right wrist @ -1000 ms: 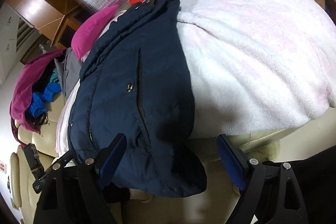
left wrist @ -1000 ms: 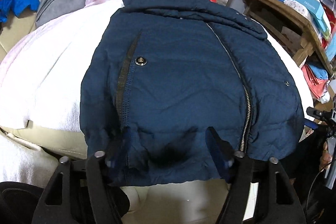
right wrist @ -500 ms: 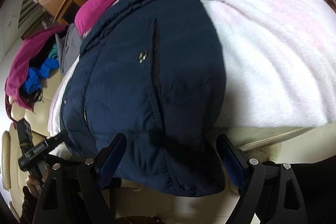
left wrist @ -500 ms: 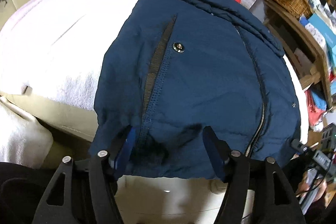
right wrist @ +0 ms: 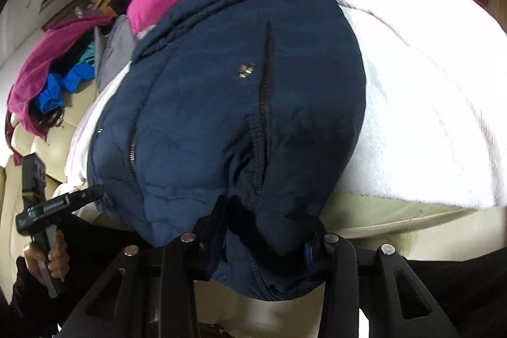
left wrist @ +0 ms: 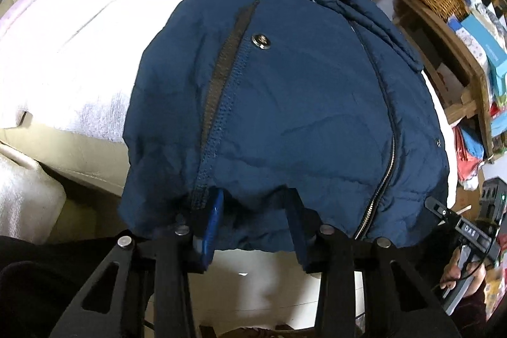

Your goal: Fold large clothes

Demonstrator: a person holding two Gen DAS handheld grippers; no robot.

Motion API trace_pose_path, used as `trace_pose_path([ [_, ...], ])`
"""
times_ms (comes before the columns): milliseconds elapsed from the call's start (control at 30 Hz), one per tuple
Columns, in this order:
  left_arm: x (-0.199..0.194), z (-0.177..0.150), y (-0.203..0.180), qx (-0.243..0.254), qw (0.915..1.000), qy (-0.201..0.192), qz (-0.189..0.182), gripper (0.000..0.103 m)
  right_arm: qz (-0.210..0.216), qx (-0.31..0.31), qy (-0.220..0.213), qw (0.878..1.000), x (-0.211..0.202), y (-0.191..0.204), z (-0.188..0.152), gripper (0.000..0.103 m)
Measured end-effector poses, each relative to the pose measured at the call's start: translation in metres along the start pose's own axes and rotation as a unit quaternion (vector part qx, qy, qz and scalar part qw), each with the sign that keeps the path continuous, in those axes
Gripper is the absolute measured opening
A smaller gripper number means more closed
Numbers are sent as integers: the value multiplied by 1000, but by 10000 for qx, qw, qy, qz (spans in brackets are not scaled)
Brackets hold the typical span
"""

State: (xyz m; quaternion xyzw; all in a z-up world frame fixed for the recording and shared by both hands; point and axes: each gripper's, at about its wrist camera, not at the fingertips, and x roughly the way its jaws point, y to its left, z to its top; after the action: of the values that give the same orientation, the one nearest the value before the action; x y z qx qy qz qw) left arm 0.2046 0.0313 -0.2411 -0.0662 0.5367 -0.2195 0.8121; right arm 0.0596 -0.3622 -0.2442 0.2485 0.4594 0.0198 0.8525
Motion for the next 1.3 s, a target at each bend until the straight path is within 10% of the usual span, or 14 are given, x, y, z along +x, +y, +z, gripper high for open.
trace_pose_path([
  [100,12,4,-1,-116,9995,254,-117,69,-66,116,66,9999,4,0,0,71],
  [233,18,1,-4,-21,9992,401,-62,69,-193,33,195,9996,14,3,-1,73],
  [267,17,1,-5,-7,9992,378,-110,66,-223,-70,226,9995,15,6,-1,70],
  [367,15,2,-9,-7,9987,321,-387,11,-285,-500,94,9983,10,20,-4,40],
  [567,-8,2,-11,-23,9961,-103,-878,8,103,-539,-361,9978,-15,21,-2,29],
  [733,4,7,5,-411,9977,178,-508,12,-6,-210,-40,9998,-5,5,1,35],
  [833,-10,10,10,-520,9974,-109,-483,27,30,-79,34,10000,-1,5,-2,61],
  [900,-20,12,14,-540,9976,-353,-260,69,79,6,103,9999,1,2,-3,68],
  [933,-25,14,18,-581,9969,-522,-91,74,48,-40,89,9999,1,3,-4,68],
  [1067,-31,21,32,-809,9933,-770,309,77,-7,0,110,9999,7,6,-1,68],
  [1300,18,24,40,-934,9941,255,499,78,-72,137,116,9998,7,7,2,68],
])
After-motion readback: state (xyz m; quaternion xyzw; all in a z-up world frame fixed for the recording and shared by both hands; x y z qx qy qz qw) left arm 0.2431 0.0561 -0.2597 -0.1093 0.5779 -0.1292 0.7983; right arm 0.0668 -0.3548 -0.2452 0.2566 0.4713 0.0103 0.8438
